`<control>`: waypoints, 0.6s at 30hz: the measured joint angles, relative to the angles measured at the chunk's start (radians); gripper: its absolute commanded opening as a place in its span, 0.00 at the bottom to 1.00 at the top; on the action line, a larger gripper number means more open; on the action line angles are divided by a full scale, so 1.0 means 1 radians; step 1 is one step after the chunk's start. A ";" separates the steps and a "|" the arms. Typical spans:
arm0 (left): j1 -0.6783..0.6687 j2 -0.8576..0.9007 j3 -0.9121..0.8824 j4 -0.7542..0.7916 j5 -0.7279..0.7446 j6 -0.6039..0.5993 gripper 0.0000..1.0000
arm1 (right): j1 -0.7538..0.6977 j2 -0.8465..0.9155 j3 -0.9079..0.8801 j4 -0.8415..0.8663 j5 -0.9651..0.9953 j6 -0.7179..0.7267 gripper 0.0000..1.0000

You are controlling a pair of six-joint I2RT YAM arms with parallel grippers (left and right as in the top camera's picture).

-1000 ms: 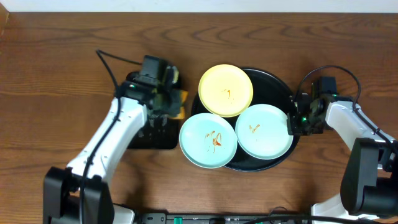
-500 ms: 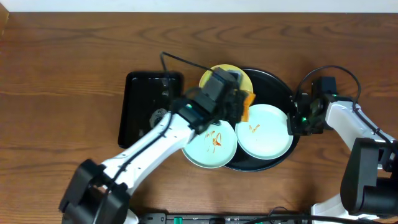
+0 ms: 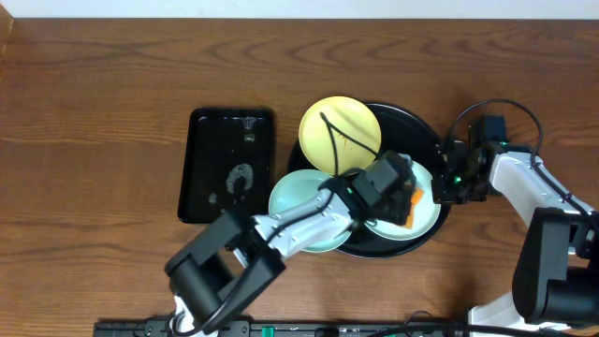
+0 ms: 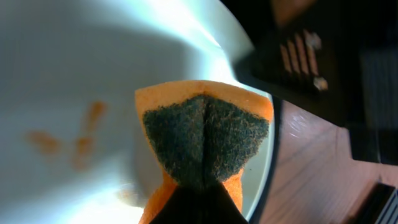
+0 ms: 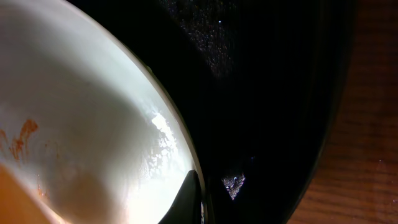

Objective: Clean dirty plates on tray and stack at the side
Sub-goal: 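Wipe the pale green plate with the sponge in the left gripper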

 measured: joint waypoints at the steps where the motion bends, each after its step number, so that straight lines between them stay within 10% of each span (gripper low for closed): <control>1: -0.010 0.007 0.000 0.004 0.000 0.000 0.07 | 0.000 0.000 0.000 0.000 -0.001 0.000 0.01; 18: 0.190 0.023 0.003 -0.100 0.031 0.001 0.08 | 0.000 0.000 0.000 -0.001 -0.011 0.000 0.01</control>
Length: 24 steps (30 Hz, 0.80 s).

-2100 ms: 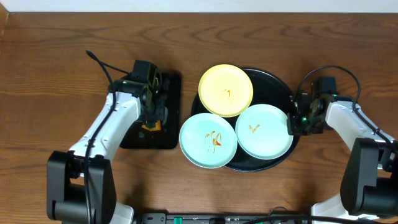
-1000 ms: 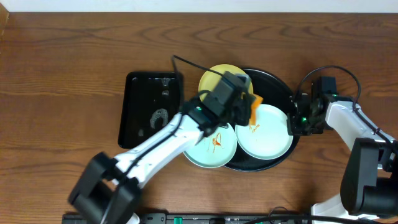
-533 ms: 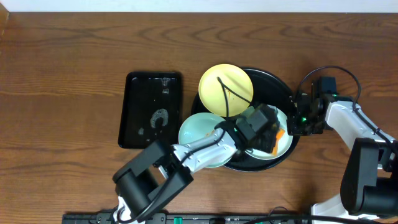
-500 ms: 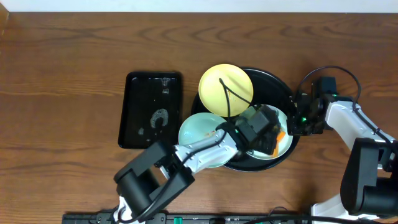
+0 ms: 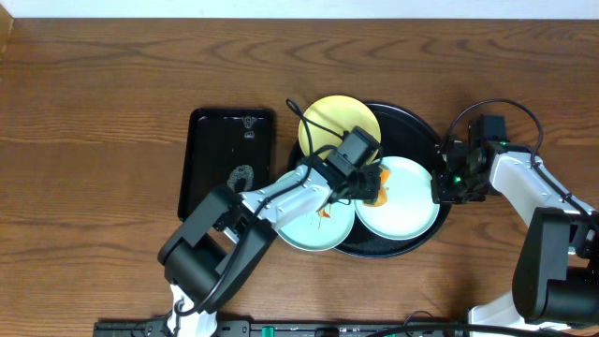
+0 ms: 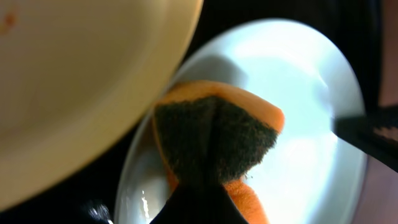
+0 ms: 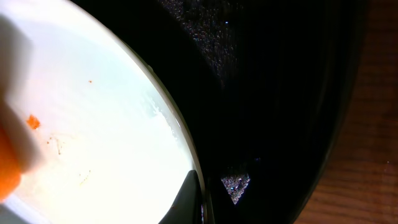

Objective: Clean dirty plates on tray and stack at the side
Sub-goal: 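Wipe the pale green plate with the sponge in the left gripper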

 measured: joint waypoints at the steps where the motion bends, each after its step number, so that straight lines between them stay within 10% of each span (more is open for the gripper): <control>1: 0.008 -0.006 0.000 -0.008 0.040 0.003 0.07 | 0.000 0.000 0.000 0.000 0.000 0.000 0.01; 24: -0.072 0.024 0.001 0.263 -0.016 0.037 0.08 | 0.000 0.000 0.000 -0.006 -0.002 0.000 0.01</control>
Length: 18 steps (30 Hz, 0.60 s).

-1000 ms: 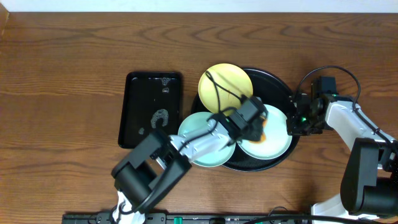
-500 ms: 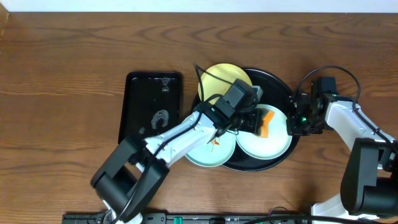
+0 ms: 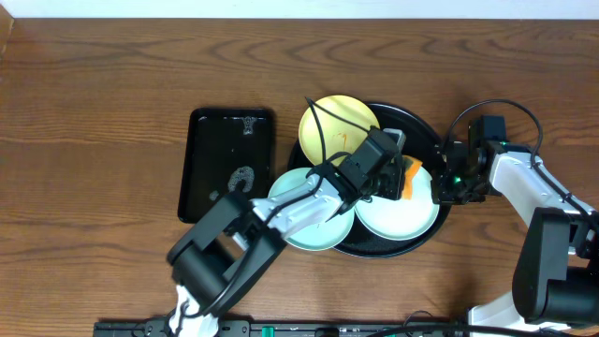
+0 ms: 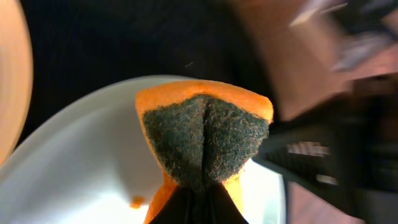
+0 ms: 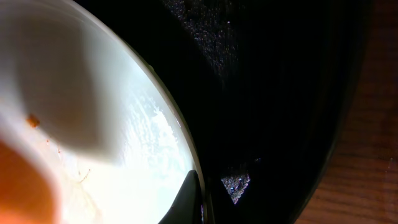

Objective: Clean dirty plates on tray and stack at the side
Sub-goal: 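Wipe the pale green plate with the sponge in the left gripper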

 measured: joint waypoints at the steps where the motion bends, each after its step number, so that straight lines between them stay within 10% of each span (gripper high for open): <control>1: 0.000 0.016 0.000 0.000 -0.002 -0.010 0.08 | 0.000 0.000 0.000 0.000 0.000 0.000 0.01; 18: 0.021 -0.032 0.031 -0.362 -0.027 0.089 0.07 | 0.000 0.000 0.000 0.000 0.000 0.000 0.01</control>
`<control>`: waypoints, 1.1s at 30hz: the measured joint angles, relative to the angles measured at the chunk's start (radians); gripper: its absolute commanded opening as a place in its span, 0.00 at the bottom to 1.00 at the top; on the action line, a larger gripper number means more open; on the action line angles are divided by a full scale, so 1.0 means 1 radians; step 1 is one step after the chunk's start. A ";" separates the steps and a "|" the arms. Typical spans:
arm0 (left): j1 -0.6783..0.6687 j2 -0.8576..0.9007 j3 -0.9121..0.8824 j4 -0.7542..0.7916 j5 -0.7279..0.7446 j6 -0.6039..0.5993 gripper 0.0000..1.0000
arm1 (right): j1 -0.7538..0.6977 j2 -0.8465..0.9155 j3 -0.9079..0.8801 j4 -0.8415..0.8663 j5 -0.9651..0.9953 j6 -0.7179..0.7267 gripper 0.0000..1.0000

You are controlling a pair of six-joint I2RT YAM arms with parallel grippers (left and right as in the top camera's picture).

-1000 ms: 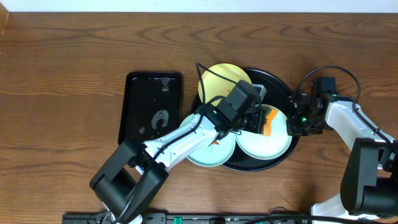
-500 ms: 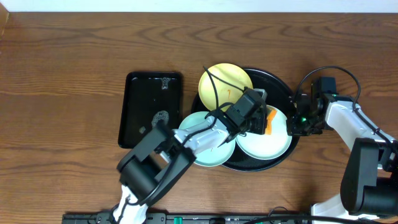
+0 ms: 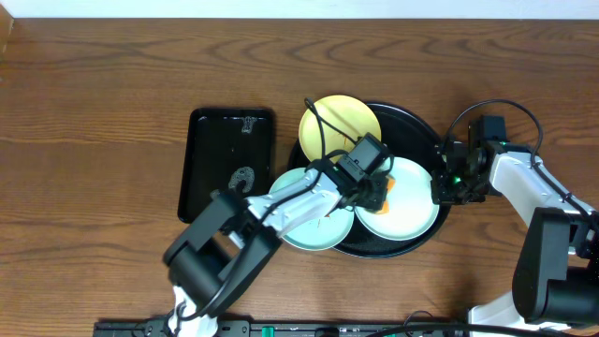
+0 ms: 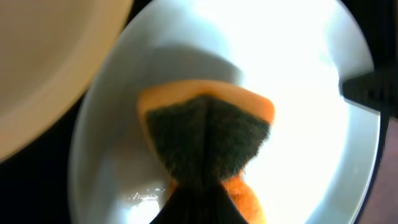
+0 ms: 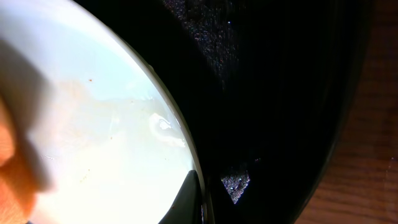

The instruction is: Clean dirty plates on tray and stack at the side

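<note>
On the round black tray (image 3: 416, 126) lie a yellow plate (image 3: 339, 122), a pale green plate (image 3: 304, 215) and a white plate (image 3: 407, 211). My left gripper (image 3: 372, 185) is shut on an orange sponge (image 4: 205, 130), dark scrub side out, pressed on the white plate's (image 4: 305, 93) left part beside the yellow plate (image 4: 50, 62). My right gripper (image 3: 438, 190) is shut on the white plate's right rim (image 5: 194, 180). A wet smear shows on the white plate (image 5: 106, 124), and the sponge (image 5: 12, 162) shows at that view's left edge.
A rectangular black tray (image 3: 229, 164) with wet marks lies to the left of the round tray. The pale green plate overhangs the round tray's lower left edge. Brown wooden table (image 3: 112, 75) surrounds everything. Dark tray bottom (image 5: 280, 93) fills the right wrist view.
The sponge has moved from the white plate's upper right edge, near my right gripper, to its left part. A wet smear now shows on the plate. My right gripper has not moved.
The sponge first sat low on the white plate, which bore orange stains. Then it was at the plate's left edge by the yellow plate, stains mostly gone. Then upper right, now left again. My right gripper held the rim throughout.
</note>
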 measured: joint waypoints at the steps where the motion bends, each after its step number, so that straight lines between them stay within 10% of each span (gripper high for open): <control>1: 0.002 -0.017 -0.003 -0.027 0.001 0.008 0.07 | 0.000 0.000 0.000 0.001 0.000 0.000 0.01; 21: 0.304 -0.442 -0.012 -0.445 -0.224 0.059 0.07 | 0.000 -0.011 0.000 0.152 -0.095 0.001 0.01; 33: 0.547 -0.449 -0.012 -0.511 -0.259 0.061 0.07 | 0.012 -0.328 0.000 0.132 0.138 -0.005 0.01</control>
